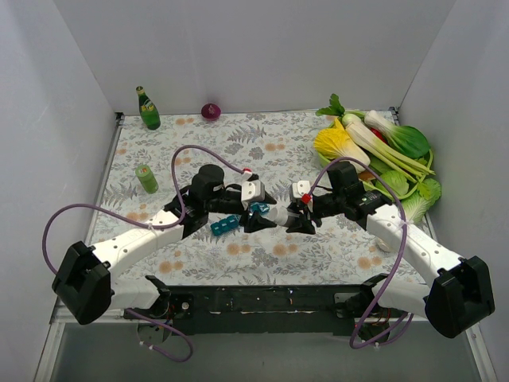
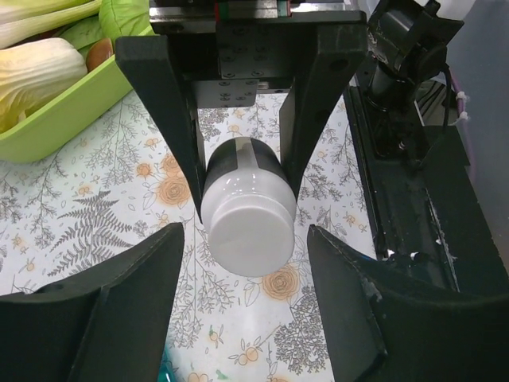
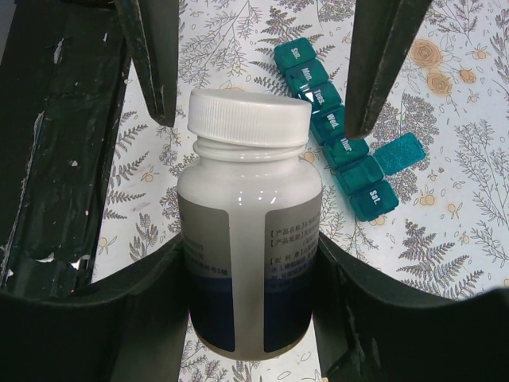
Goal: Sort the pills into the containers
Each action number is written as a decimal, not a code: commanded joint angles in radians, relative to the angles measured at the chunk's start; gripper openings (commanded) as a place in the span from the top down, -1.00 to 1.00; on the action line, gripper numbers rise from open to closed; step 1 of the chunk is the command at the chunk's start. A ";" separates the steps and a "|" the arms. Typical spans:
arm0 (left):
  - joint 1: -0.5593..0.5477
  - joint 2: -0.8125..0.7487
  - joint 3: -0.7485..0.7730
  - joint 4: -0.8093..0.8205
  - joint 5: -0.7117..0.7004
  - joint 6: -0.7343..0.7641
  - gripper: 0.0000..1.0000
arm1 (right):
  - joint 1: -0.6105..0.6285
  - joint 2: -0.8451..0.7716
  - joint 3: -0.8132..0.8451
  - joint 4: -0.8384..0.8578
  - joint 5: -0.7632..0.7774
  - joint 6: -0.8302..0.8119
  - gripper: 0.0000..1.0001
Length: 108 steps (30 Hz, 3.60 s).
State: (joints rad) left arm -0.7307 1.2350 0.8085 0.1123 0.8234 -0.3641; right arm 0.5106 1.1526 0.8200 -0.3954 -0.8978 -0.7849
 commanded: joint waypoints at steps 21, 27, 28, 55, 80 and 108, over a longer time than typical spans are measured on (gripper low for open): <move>0.033 0.074 0.207 -0.269 -0.254 -1.011 1.00 | -0.014 -0.027 -0.018 0.066 0.065 0.050 0.97; 0.042 0.070 0.235 -0.341 -0.260 -1.375 1.00 | -0.015 -0.021 -0.016 0.075 0.073 0.062 0.97; 0.043 0.064 0.232 -0.332 -0.254 -1.401 1.00 | -0.015 -0.019 -0.013 0.075 0.074 0.064 0.97; 0.450 0.170 0.005 -0.567 -1.155 -0.855 0.93 | -0.041 -0.050 -0.039 0.102 0.068 0.079 0.97; 0.479 -0.334 -0.113 -0.200 -0.059 -0.657 -0.96 | -0.053 -0.067 -0.053 0.119 -0.049 0.105 0.97; -0.160 -0.025 0.101 -0.071 -0.503 -0.477 -0.84 | -0.053 -0.028 -0.044 0.130 -0.089 0.157 0.95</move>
State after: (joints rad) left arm -0.8639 1.1816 0.8486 0.0921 0.3813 -0.8822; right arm 0.4599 1.1194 0.7681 -0.3027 -0.9535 -0.6323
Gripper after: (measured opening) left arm 0.930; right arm 0.606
